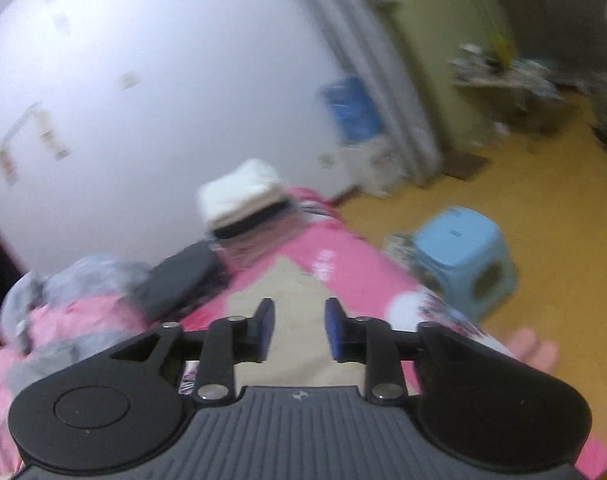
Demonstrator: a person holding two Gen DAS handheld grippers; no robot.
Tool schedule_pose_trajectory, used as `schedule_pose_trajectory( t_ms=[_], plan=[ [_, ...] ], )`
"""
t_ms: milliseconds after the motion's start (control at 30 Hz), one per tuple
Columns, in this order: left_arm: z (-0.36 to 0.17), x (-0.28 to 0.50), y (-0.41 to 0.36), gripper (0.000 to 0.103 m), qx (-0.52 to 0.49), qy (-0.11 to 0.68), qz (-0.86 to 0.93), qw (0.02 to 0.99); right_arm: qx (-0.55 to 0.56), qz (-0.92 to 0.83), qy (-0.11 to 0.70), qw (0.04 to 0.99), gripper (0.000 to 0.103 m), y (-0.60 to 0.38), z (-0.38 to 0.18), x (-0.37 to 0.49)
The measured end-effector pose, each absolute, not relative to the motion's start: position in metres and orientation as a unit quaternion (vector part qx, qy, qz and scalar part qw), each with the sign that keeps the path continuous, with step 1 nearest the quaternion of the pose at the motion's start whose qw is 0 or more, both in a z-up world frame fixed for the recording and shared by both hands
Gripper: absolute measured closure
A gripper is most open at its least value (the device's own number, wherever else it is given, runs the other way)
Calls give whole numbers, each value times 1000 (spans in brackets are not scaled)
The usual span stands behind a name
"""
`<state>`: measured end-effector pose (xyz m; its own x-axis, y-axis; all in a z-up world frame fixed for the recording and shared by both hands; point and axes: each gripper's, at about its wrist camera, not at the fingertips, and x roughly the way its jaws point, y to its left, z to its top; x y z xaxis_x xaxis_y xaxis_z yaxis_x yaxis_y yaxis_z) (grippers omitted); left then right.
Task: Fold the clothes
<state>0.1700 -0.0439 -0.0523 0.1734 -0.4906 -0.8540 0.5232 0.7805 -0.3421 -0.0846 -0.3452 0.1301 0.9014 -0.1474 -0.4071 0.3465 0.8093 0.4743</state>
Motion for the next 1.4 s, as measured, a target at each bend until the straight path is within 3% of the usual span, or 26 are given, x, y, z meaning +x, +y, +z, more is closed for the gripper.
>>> schedule_pose_trajectory(
  t_ms=[200, 367, 667, 900, 1400],
  plan=[
    [-67, 115, 7, 16, -48, 497, -368, 784, 297, 2, 115, 948, 61, -321, 79, -95],
    [-64, 45, 56, 16, -79, 478, -345, 804, 357, 55, 152, 920, 61, -301, 18, -92],
    [-53, -40, 83, 16, 0, 470, -300, 830, 369, 106, 143, 912, 61, -263, 20, -122],
    [-53, -73, 98, 17, 14, 451, -301, 840, 377, 103, 188, 901, 61, -240, 22, -150],
    [-94, -47, 67, 20, 6, 439, -337, 833, 403, 28, 291, 867, 61, -257, -19, -144]
  ],
)
